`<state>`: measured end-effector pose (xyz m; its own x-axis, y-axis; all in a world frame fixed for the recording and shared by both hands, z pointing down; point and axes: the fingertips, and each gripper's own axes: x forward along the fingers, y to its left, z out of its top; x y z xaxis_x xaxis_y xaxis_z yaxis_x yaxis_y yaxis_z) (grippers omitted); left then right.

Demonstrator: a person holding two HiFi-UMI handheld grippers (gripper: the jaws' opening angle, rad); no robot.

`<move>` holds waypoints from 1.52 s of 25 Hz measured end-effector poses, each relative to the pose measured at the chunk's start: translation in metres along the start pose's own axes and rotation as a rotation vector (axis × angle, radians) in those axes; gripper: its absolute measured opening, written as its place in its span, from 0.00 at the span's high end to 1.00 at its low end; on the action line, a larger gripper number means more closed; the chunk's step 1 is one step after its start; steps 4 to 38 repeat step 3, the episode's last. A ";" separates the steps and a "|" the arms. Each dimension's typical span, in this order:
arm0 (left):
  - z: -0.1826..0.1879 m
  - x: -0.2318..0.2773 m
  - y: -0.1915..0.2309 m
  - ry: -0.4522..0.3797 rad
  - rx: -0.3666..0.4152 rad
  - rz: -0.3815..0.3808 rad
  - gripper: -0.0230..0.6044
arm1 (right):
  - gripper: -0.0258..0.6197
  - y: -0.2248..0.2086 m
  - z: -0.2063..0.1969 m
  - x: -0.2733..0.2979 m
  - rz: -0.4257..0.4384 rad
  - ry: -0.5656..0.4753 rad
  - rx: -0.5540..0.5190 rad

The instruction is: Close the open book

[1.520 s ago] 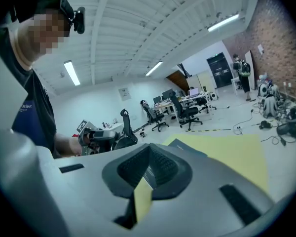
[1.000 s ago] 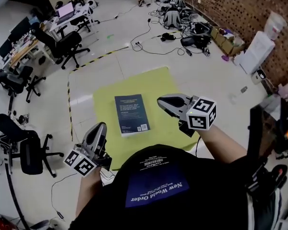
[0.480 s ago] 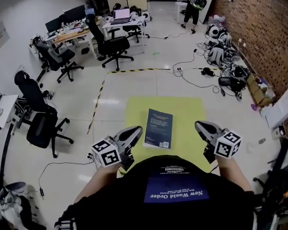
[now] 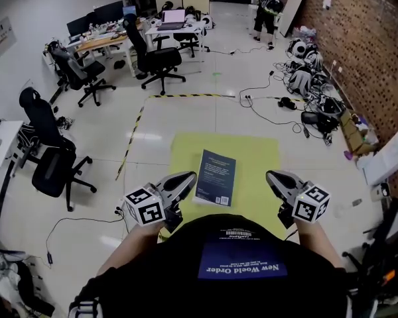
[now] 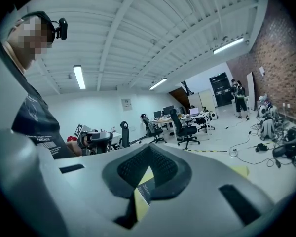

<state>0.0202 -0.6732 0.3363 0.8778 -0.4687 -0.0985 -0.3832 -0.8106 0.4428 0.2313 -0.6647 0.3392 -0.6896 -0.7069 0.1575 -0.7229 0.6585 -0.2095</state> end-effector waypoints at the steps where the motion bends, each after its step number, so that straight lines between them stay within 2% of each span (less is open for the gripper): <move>1: -0.002 0.000 0.000 0.001 -0.001 0.001 0.95 | 0.98 -0.001 -0.003 -0.002 0.000 0.003 0.000; 38: -0.008 0.001 0.000 0.003 -0.004 0.004 0.95 | 0.99 -0.002 -0.008 -0.005 -0.001 0.008 0.000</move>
